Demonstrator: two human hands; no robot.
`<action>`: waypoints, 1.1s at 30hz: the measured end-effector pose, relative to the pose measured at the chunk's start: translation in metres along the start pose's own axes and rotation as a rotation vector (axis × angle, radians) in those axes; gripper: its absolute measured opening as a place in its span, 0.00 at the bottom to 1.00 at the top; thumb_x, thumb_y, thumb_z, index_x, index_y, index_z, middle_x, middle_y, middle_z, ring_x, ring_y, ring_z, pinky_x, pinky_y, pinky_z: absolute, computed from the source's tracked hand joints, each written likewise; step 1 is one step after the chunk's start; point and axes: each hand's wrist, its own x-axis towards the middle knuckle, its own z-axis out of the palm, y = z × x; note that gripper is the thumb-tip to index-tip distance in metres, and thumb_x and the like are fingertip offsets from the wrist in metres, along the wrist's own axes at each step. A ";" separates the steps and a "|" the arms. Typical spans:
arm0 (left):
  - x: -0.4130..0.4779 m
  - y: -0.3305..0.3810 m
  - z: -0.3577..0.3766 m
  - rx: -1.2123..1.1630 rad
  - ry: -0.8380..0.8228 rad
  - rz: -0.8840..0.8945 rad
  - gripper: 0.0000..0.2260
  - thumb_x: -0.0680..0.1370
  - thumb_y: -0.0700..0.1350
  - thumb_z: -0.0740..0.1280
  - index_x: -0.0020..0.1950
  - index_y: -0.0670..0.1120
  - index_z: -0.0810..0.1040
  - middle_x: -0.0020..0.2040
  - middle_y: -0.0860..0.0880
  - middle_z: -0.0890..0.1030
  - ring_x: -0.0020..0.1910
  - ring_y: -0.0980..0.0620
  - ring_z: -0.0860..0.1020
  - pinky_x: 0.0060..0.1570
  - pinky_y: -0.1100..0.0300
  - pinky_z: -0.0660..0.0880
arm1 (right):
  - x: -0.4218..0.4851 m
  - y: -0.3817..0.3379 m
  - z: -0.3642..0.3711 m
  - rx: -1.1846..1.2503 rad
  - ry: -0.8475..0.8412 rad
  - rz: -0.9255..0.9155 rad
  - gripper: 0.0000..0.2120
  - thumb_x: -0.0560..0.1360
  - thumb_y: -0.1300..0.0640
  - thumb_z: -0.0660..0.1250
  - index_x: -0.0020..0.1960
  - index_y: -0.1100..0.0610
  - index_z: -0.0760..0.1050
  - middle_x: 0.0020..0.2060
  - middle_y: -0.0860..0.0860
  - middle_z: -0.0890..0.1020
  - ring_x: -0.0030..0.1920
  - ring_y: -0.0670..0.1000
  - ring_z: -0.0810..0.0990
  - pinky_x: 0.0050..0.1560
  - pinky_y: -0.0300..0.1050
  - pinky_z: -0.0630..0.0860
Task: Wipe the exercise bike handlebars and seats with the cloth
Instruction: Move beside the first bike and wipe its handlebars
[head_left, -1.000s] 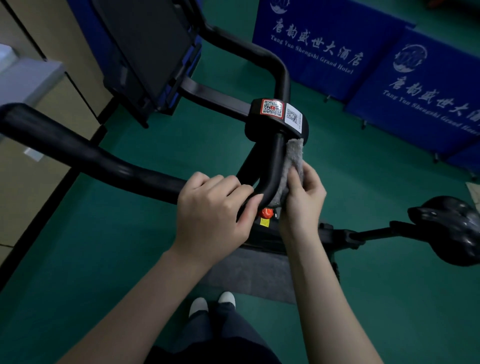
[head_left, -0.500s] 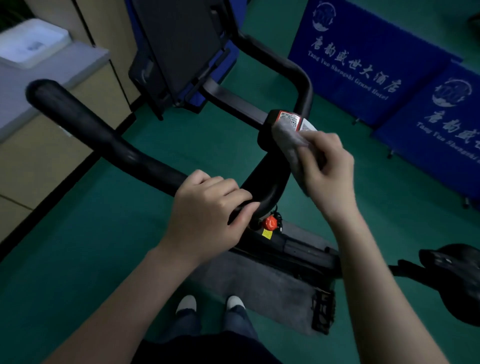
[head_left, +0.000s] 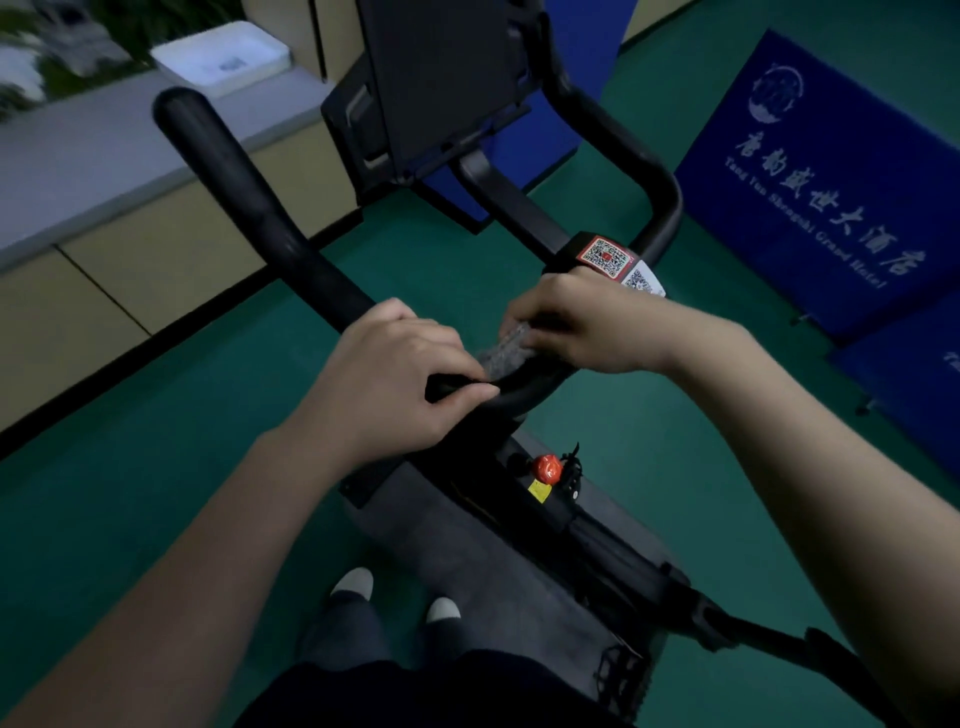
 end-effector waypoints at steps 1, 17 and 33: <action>0.001 0.000 -0.001 -0.003 -0.009 -0.004 0.19 0.75 0.61 0.57 0.44 0.54 0.84 0.40 0.58 0.82 0.39 0.57 0.78 0.47 0.61 0.65 | 0.000 0.003 -0.002 -0.044 0.007 0.020 0.10 0.76 0.63 0.63 0.55 0.56 0.79 0.49 0.55 0.83 0.51 0.54 0.78 0.53 0.42 0.71; -0.010 0.014 0.000 0.106 0.077 -0.024 0.14 0.77 0.54 0.62 0.48 0.49 0.84 0.44 0.56 0.82 0.49 0.54 0.78 0.60 0.58 0.64 | -0.055 0.007 0.037 0.250 0.654 0.207 0.10 0.76 0.64 0.65 0.53 0.56 0.80 0.43 0.39 0.78 0.47 0.48 0.76 0.47 0.34 0.66; -0.070 0.047 0.008 0.181 0.207 -0.214 0.14 0.78 0.51 0.63 0.56 0.45 0.82 0.59 0.51 0.79 0.57 0.49 0.76 0.57 0.50 0.70 | -0.076 -0.021 0.065 0.513 0.823 0.110 0.10 0.75 0.66 0.64 0.51 0.55 0.81 0.45 0.45 0.78 0.47 0.33 0.74 0.48 0.23 0.65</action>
